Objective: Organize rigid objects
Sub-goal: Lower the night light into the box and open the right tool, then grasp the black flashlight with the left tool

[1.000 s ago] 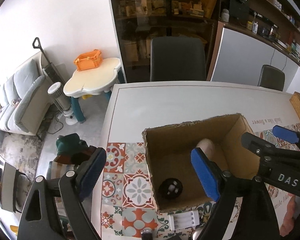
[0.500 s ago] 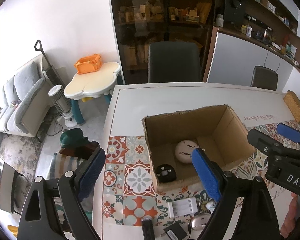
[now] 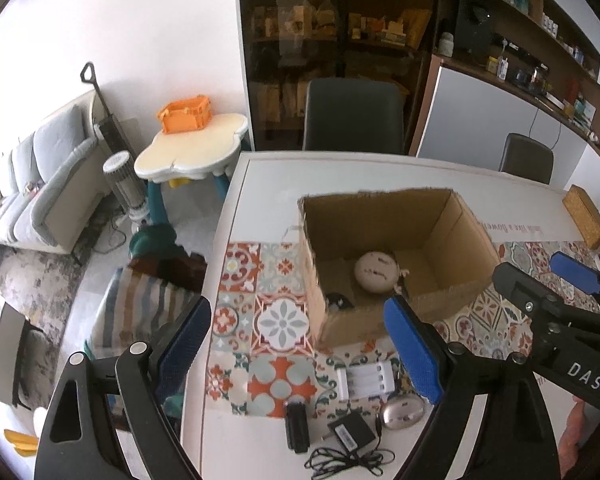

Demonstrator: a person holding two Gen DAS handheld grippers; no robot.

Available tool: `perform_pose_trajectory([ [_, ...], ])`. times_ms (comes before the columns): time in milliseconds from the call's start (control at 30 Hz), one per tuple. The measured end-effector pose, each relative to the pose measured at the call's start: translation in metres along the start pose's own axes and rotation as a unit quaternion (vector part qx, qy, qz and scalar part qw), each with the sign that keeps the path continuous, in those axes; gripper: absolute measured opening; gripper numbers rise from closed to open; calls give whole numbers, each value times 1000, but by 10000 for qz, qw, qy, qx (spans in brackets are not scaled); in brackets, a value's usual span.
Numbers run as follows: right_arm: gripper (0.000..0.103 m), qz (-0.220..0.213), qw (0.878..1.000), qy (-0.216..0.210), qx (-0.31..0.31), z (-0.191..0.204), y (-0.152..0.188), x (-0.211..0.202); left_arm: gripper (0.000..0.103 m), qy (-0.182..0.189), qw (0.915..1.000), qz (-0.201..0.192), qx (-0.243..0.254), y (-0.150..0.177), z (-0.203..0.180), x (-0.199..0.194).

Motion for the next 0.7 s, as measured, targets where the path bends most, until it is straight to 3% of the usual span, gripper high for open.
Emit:
perform_pose_trajectory([
  [267, 89, 38, 10000, -54, 42, 9, 28, -5, 89, -69, 9997, 182, -137, 32, 13, 2],
  [700, 89, 424, 9987, -278, -47, 28, 70, 13, 89, -148, 9965, 798, -182, 83, 29, 25],
])
Point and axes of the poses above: each gripper's, at about its wrist camera, not at the fingertips, and x roughly the way its jaws point, z to its left, y to its underside, the point moved 8 cm from there along x, roughly the way its jaws point, and after that the axes turned 12 degrees about -x, right-handed, at the moved point
